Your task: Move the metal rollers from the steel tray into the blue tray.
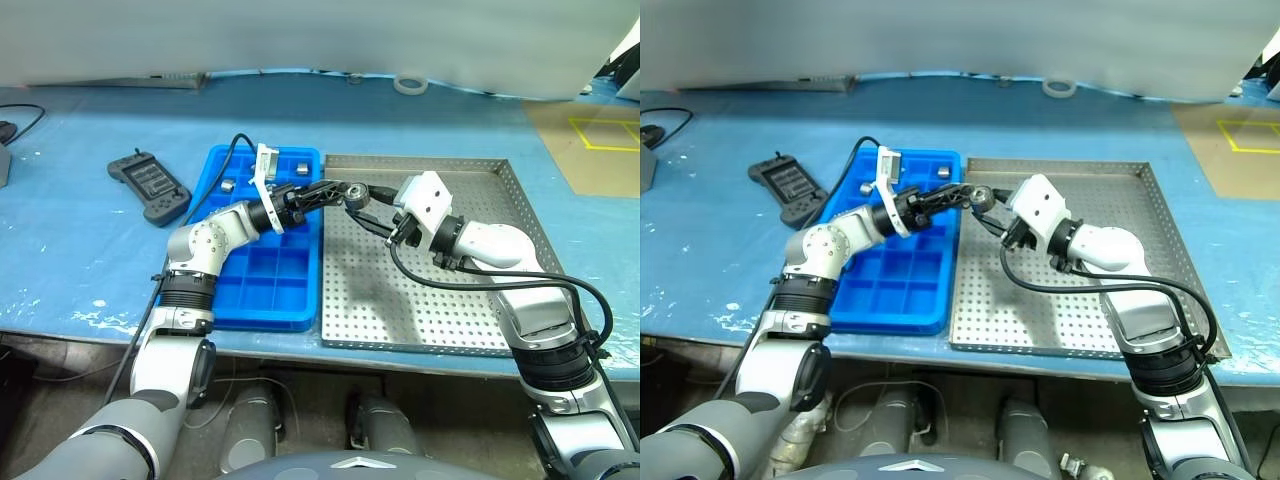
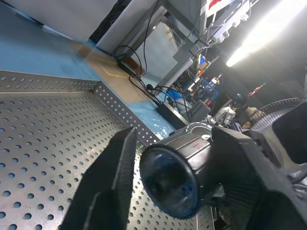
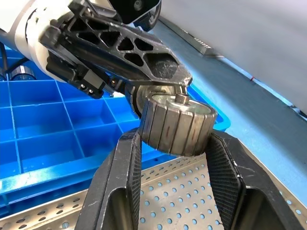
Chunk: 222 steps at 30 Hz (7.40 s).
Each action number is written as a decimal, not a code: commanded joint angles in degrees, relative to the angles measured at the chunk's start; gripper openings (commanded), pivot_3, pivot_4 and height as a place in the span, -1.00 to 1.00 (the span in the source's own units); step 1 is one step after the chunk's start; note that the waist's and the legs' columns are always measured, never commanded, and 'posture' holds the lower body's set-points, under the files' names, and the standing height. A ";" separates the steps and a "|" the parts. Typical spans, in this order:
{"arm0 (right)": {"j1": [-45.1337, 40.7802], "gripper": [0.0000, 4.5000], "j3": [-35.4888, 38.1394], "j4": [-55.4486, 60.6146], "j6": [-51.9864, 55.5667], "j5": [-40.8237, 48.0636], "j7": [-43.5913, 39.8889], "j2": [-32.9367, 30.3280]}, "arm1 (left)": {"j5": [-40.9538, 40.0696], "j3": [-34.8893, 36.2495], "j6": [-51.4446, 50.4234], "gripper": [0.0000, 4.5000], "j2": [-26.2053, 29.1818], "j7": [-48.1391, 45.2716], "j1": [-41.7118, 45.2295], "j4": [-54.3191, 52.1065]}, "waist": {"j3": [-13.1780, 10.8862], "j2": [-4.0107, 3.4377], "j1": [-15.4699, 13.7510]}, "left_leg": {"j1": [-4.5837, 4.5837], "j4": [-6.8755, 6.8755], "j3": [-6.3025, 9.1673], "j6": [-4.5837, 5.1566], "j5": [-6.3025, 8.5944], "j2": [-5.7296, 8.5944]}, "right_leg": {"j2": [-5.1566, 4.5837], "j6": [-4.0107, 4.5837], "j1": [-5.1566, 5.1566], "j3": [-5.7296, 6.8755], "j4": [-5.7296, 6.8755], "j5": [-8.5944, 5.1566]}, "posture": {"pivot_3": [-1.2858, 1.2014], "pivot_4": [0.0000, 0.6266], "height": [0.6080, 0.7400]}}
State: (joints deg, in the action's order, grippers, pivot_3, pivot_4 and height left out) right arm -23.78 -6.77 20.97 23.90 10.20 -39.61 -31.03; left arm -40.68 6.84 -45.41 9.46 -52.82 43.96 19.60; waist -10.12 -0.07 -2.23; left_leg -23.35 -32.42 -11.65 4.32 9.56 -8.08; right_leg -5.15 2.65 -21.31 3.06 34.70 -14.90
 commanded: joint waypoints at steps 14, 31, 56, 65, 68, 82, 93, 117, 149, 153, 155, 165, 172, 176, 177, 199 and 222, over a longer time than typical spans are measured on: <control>-1.70 -0.29 1.18 0.25 -2.25 -0.63 1.22 0.53 | 0.67 0.69 1.48 -0.21 -0.01 1.02 1.82 1.76 | 0.00 0.00 0.02 | 0.00 0.00 0.00 0.00 0.00 0.00 | 0.00 0.00 0.00 0.00 0.00 0.00 | -0.10 -0.52 1.00; -1.62 -0.29 2.13 -0.14 -1.39 0.14 2.35 2.67 | 2.70 2.33 3.85 -0.21 6.85 0.40 3.35 3.89 | 0.00 0.00 0.52 | -0.01 0.00 0.00 0.01 0.00 0.00 | 0.01 0.00 -0.04 0.00 0.01 0.00 | -0.10 -0.52 1.00; 2.29 -0.29 0.95 -4.77 -4.71 -1.94 1.13 1.11 | 14.87 -7.61 13.56 -0.21 22.12 -7.45 -8.34 -5.49 | -0.05 -0.01 -0.12 | 0.25 0.14 0.00 -0.43 -0.04 -0.04 | 0.02 -0.01 0.11 0.01 0.08 0.00 | -0.06 -0.52 1.00; 2.60 -0.29 1.11 -4.49 -4.75 -2.67 1.63 1.10 | 20.52 -9.58 20.67 -0.21 16.73 -5.96 -6.05 4.00 | -0.05 0.00 -0.05 | 0.07 0.12 -0.01 -0.14 -0.07 -0.03 | 0.02 -0.01 -0.02 0.01 0.05 0.00 | -0.08 -0.52 1.00; 3.13 -0.29 1.40 -4.21 -4.73 -2.75 1.84 0.97 | 21.29 -10.24 20.74 -0.21 17.07 -7.33 -6.25 5.37 | -0.05 0.00 0.00 | 0.11 0.13 0.00 -0.14 -0.07 -0.03 | 0.02 -0.01 0.00 0.02 0.07 0.00 | -0.08 -0.52 1.00; 4.47 -0.29 1.81 -4.56 -5.72 -2.62 2.19 0.48 | 24.67 -10.52 23.16 0.50 18.21 -8.28 -6.41 10.04 | -0.04 0.00 0.07 | 0.21 0.12 0.00 -0.33 0.00 -0.04 | 0.02 0.00 0.06 0.00 0.08 0.00 | -0.08 -0.52 1.00; 2.25 -0.29 1.20 -2.89 -5.28 -2.39 1.36 0.18 | 11.15 -4.37 8.96 0.62 13.80 -9.64 -0.76 -0.36 | -0.05 0.00 -0.38 | 0.05 0.12 0.00 -0.36 -0.03 -0.04 | 0.02 0.00 -0.06 0.02 0.11 0.00 | -0.08 -0.52 1.00; -0.15 -0.29 -1.13 0.37 -5.12 -3.86 -0.20 -0.61 | 1.75 -2.99 -1.53 0.62 1.12 -6.88 1.36 -1.91 | -0.06 0.00 0.08 | 0.03 0.00 -0.03 0.00 0.00 -0.01 | -0.01 0.01 0.01 0.01 0.03 0.00 | -0.11 -0.52 1.00; 0.16 -0.29 -1.38 0.08 -5.11 -4.80 0.81 0.17 | 2.57 -2.12 0.44 -0.17 -1.46 -2.19 3.57 0.97 | -0.06 0.01 0.11 | 0.02 -0.03 -0.02 0.03 0.01 -0.02 | -0.01 0.00 0.02 0.01 0.03 0.00 | -0.11 -0.52 1.00; 0.11 -0.29 -1.74 -0.09 -4.22 -4.58 0.67 0.03 | 1.70 -0.95 0.39 -0.17 -1.15 -1.58 3.65 0.36 | -0.06 0.01 0.12 | 0.02 -0.02 -0.02 0.03 0.01 -0.02 | -0.01 0.00 0.01 0.01 0.03 0.00 | -0.10 -0.52 1.00; 0.19 -0.29 -1.72 -0.16 -3.25 -4.06 0.38 -0.01 | 1.32 -0.35 0.37 -0.17 -0.93 -1.08 3.69 0.23 | -0.06 0.01 0.12 | 0.02 -0.02 -0.02 0.03 0.01 -0.02 | -0.01 0.00 0.01 0.01 0.03 0.00 | -0.10 -0.52 1.00; 0.53 0.53 -1.42 1.26 3.57 -0.32 -1.95 -0.27 | 1.15 0.30 -0.18 -0.18 -0.01 0.16 2.10 -1.43 | -0.06 0.01 -0.06 | 0.01 -0.02 -0.02 0.03 0.01 -0.02 | -0.01 0.00 0.02 0.01 0.02 0.00 | -0.10 -0.52 1.00; 2.99 0.53 -0.78 1.44 2.69 -1.63 -2.27 -2.33 | 2.36 -4.25 -2.61 -0.18 12.85 -7.02 -7.19 -16.62 | -0.07 0.02 0.70 | -0.01 0.05 -0.02 0.01 0.02 -0.02 | 0.00 0.00 -0.07 0.00 0.00 0.00 | -0.10 -0.52 1.00; 4.97 0.53 -0.53 0.72 1.43 -3.54 -0.96 -4.08 | 6.49 -6.26 2.66 -0.18 23.58 -11.09 -15.68 -22.87 | -0.08 -0.01 1.20 | 0.09 0.25 -0.02 -0.13 -0.06 -0.05 | 0.04 -0.01 -0.07 0.01 0.00 -0.01 | -0.09 -0.52 1.00; 5.44 0.53 -0.60 0.44 1.27 -3.94 -0.66 -4.29 | 6.78 -6.09 3.86 -0.18 25.46 -12.14 -17.31 -23.91 | -0.08 -0.02 1.23 | 0.10 0.26 -0.02 -0.19 -0.05 -0.06 | 0.06 -0.01 -0.07 0.01 0.00 -0.01 | -0.09 -0.52 1.00; 5.18 0.53 -2.77 -6.80 -6.04 -6.28 -1.65 -2.94 | 15.84 -12.82 15.71 -0.18 31.29 -15.14 -29.76 -21.40 | -0.05 -0.08 -0.18 | 0.52 0.29 -0.03 -0.48 -0.06 -0.05 | 0.06 -0.02 0.23 -0.04 0.05 -0.01 | -0.04 -0.52 1.00; -10.70 0.55 12.32 0.50 13.56 15.73 6.71 9.35 | 15.46 -11.49 16.71 0.80 18.48 -8.74 -11.35 -11.85 | 0.07 -0.36 -0.28 | 0.80 0.46 -0.06 -0.93 -0.37 -0.04 | 0.05 0.17 0.26 -0.14 0.23 0.10 | -0.06 -0.52 1.00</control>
State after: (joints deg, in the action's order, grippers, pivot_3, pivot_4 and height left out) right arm -31.01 0.54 17.42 33.89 20.00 -35.75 -22.58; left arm -25.45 -3.96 -29.65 29.27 -63.07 31.51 7.94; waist -10.05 -0.43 -2.52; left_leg -22.68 -32.03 -11.71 3.42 9.17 -8.12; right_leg -5.10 2.90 -21.13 2.92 34.93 -14.74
